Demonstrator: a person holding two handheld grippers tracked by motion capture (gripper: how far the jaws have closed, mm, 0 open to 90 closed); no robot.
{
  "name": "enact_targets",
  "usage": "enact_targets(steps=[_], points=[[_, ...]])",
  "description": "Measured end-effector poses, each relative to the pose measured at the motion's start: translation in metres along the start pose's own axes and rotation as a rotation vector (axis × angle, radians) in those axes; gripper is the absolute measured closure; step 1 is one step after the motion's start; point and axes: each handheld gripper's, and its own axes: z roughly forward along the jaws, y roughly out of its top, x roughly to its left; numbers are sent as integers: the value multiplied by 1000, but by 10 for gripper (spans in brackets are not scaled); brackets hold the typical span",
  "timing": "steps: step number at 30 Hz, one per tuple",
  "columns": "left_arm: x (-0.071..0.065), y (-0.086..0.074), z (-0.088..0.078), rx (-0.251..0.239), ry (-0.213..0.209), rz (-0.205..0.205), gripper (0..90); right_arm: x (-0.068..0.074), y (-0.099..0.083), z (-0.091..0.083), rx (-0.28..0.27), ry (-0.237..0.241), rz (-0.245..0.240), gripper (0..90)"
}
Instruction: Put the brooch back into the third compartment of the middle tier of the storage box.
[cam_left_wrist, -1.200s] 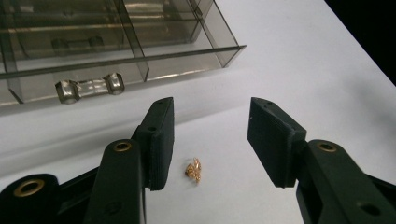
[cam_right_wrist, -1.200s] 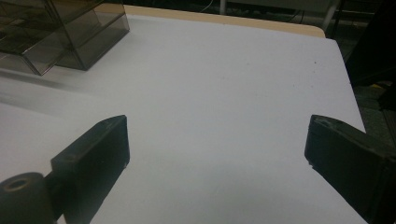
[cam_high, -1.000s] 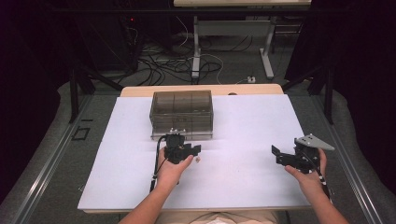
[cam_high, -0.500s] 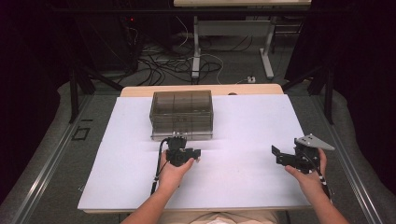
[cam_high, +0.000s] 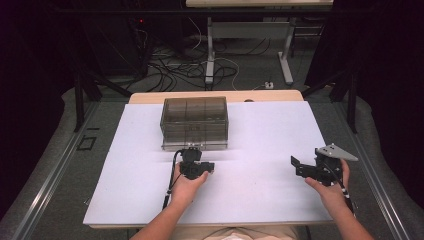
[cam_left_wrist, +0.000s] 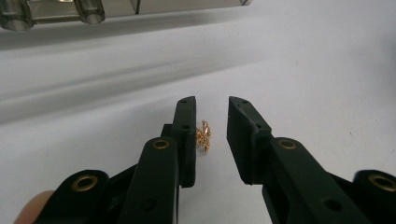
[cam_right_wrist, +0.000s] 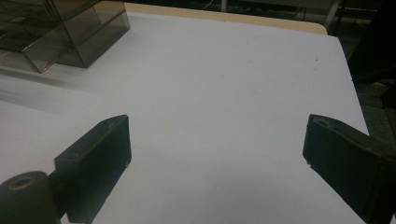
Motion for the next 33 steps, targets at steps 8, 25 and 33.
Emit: enact_targets(steps=[8, 25, 33], points=[[1, 0, 4, 12, 5, -9, 779, 0, 0, 0, 2, 0, -4, 78], [3, -1, 9, 32, 3, -24, 834, -1, 0, 0, 4, -3, -7, 97], [3, -1, 9, 35, 6, -24, 874, 0, 0, 0, 5, -1, -9, 103]])
